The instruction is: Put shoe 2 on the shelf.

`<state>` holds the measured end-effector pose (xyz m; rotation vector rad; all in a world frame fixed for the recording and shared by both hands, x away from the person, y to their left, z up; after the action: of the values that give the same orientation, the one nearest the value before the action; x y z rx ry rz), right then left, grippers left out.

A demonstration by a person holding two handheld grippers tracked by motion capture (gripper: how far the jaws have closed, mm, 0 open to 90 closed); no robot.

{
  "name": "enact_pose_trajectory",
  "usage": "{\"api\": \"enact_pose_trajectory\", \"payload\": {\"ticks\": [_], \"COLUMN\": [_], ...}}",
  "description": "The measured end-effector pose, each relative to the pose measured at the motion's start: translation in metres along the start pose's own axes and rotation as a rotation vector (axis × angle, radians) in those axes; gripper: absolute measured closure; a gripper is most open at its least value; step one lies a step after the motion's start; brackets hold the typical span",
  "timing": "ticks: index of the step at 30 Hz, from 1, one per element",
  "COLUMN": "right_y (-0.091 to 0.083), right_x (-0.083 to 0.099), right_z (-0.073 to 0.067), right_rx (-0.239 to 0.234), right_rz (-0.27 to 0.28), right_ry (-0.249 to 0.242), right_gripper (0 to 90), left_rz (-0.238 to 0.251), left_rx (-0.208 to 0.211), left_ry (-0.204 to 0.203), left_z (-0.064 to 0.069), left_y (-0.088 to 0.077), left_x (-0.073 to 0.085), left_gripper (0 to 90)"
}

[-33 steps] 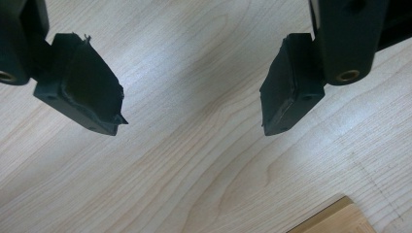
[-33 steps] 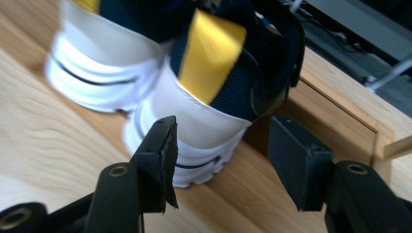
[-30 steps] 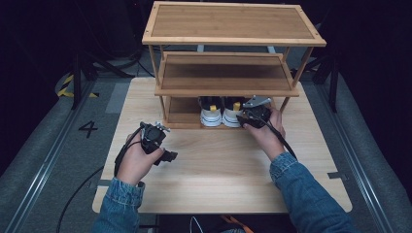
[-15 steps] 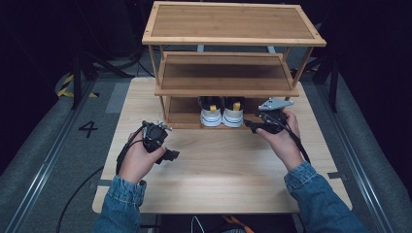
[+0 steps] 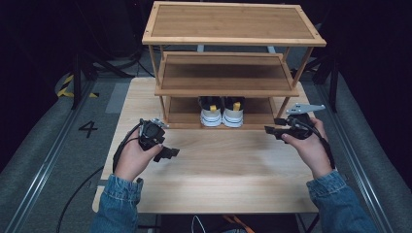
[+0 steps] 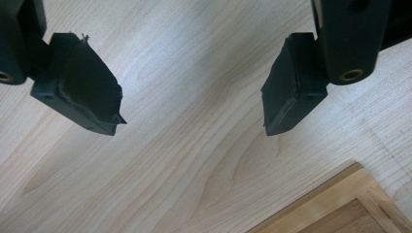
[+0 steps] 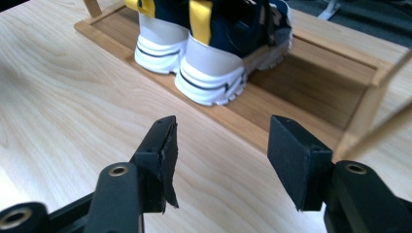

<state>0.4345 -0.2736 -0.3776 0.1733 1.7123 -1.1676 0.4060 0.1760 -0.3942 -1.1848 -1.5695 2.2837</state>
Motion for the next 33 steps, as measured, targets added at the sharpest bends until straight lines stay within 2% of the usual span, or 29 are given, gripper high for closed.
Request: {"api": "enact_pose_trajectory", "payload": {"ticks": [3,8,10,13,16,18,20,21,24,26,30,33], "right_y": [-0.009,-0.023,-0.025,-0.029,-0.030,-0.031,-0.031,-0.031,-0.030,-0.028,-0.024,-0.019], "right_x": [0.006,0.018,0.021,0.024,0.029,0.032,0.037,0.039,0.045,0.050,0.058,0.065], "right_z": [0.009,0.022,0.025,0.031,0.036,0.041,0.045,0.046,0.052,0.056,0.061,0.065], "right_rx": [-0.007,-0.025,-0.011,-0.013,-0.001,-0.016,-0.030,-0.037,-0.066,-0.050,-0.011,0.001], "right_rz": [-0.009,-0.020,-0.026,-0.065,-0.063,-0.076,-0.119,-0.133,-0.080,-0.081,-0.104,-0.109], "right_ry": [0.020,0.057,0.040,0.029,0.040,0.048,0.057,0.080,0.109,0.123,0.114,0.060], "right_gripper": [45.3,45.0,44.1,44.2,43.4,43.3,39.4,37.9,30.9,28.4,22.7,21.4], "left_rz": [-0.001,-0.013,-0.015,-0.032,-0.032,-0.031,-0.022,-0.016,-0.007,-0.005,0.004,0.005], "left_rx": [0.001,0.004,0.006,-0.029,-0.047,-0.064,-0.074,-0.071,-0.066,-0.070,-0.085,-0.090], "left_ry": [-0.006,0.005,0.000,-0.014,-0.022,-0.019,-0.022,-0.024,-0.039,-0.041,-0.050,-0.047], "left_z": [-0.002,-0.009,-0.011,-0.016,-0.022,-0.025,-0.027,-0.028,-0.031,-0.032,-0.035,-0.038], "left_y": [-0.001,0.001,0.001,0.003,0.005,0.005,0.005,0.005,0.006,0.007,0.008,0.009], "left_x": [0.000,0.003,0.004,0.007,0.009,0.010,0.011,0.012,0.013,0.013,0.014,0.015], "left_gripper": [22.9,22.8,22.8,22.8,23.0,23.4,24.0,23.8,23.2,22.9,22.7,22.5]}}
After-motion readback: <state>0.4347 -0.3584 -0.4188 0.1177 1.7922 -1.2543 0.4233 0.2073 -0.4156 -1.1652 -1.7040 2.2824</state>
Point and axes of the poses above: each handheld gripper's, and its own axes: y roughly forward along the jaws, x roughly out of its underside, z roughly to its right, the point moved 1 cm from there along y, roughly forward along the jaws, and after that the axes turned 1 degree about -y, right-handed, at the moved point
